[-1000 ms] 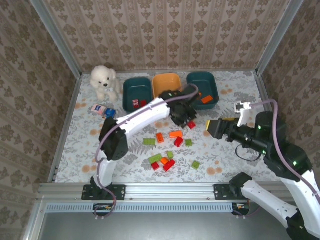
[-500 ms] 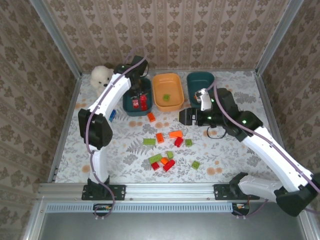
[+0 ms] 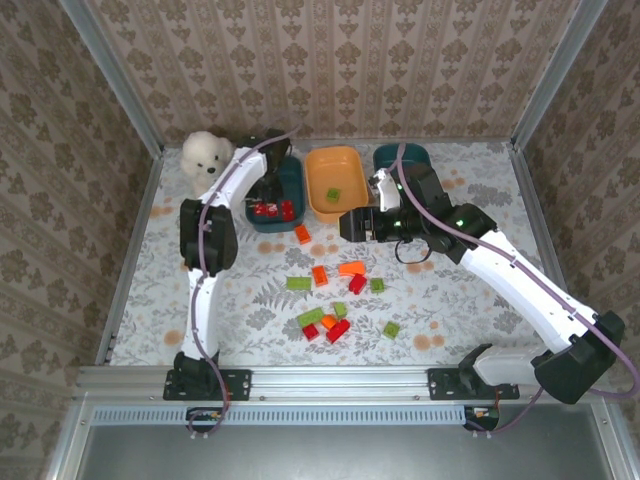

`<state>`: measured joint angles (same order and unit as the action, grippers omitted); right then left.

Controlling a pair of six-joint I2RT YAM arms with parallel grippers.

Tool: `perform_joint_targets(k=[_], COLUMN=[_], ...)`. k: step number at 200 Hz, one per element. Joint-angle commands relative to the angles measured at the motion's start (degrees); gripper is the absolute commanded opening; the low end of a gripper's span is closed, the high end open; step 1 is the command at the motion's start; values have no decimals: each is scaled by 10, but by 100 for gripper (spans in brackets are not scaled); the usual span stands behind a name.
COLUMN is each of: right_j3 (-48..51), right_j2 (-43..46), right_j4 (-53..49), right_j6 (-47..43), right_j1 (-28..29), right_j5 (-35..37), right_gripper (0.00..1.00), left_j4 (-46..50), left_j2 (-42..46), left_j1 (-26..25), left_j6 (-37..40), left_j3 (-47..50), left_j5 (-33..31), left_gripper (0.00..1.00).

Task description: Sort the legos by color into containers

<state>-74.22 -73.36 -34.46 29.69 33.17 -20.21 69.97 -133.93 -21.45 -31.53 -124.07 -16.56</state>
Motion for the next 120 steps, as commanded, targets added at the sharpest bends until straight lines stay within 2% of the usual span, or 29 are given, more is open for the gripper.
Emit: perform_joint_targets(k=[1,97,120], right_j3=[-2,9,7], right_j2=[-4,-4,-4], right_j4=[4,8,4], right_j6=[-12,-10,-12], right_j1=[1,-10,-11], right_j5=[-13,-21,-21], right_gripper=[77,77,78], left_j4=[20,30,31], left_j2=[-8,-54,-54], left_j1=[-1,-20,-20], left_j6=[24,20,19], left_j3=[-23,-42,-48], left_j5=[-34,-40,-32], left_gripper=[28,34,40])
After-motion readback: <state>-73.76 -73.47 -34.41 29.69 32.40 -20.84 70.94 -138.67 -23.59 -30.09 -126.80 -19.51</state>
